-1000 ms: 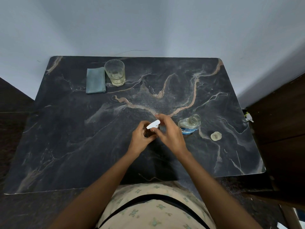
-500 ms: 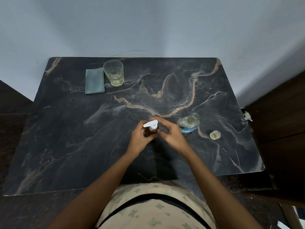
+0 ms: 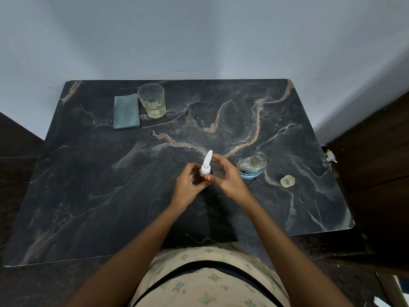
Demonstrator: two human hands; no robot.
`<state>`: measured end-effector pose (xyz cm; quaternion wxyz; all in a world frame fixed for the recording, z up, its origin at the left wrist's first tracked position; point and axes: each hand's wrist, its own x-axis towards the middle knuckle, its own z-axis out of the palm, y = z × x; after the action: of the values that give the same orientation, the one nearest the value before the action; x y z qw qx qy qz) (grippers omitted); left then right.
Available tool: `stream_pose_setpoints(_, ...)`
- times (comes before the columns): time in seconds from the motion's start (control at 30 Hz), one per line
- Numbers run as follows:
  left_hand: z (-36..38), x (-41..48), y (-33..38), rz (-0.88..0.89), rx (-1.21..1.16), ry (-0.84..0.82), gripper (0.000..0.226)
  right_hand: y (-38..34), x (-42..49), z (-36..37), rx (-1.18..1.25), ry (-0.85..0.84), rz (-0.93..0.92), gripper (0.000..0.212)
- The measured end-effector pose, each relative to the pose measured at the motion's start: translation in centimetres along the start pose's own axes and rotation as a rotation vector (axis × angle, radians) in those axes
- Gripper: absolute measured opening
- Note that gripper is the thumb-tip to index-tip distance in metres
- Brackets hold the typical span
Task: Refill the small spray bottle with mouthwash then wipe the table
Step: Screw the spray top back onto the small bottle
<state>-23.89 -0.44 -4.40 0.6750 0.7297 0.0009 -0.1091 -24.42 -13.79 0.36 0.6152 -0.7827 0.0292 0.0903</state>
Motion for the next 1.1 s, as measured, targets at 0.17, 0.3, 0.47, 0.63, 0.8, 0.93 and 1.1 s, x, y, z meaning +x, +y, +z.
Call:
stream_pose_setpoints(0.17,0.0,0.1,-0.2,-0.002,-0.002,0.001,0.046,-0.2,-0.3,0.0,0.079,0.024,-0.004,0.038)
stream_pose_setpoints(0.3,0.0,0.1,-0.1,-0.001,0.010,-0.007,0.044,0.2,0.0,0.8,0.083,0.070,0.003,0.033)
stream_pose_setpoints(0.47,-0.1,0.1,0.1,0.002,0.032,-0.007,0.039,0.0,0.0,0.9,0.008,0.025,-0.036,0.042)
stream_pose_setpoints(0.63,-0.1,0.1,-0.1,0.002,0.014,-0.011,0.043,0.4,0.0,-0.2,-0.037,-0.079,-0.058,0.041)
stream_pose_setpoints(0.8,0.0,0.1,-0.1,-0.008,0.059,0.013,0.043,-0.2,0.2,0.3,0.055,0.059,0.007,0.033)
stream_pose_setpoints(0.93,0.0,0.1,-0.3,-0.021,0.037,0.015,0.042,-0.2,0.3,1.0,-0.030,0.115,-0.026,0.034)
stream_pose_setpoints(1.1,0.0,0.0,-0.1,-0.007,0.032,0.017,0.044,-0.4,0.2,-0.3,-0.057,-0.098,-0.078,0.043)
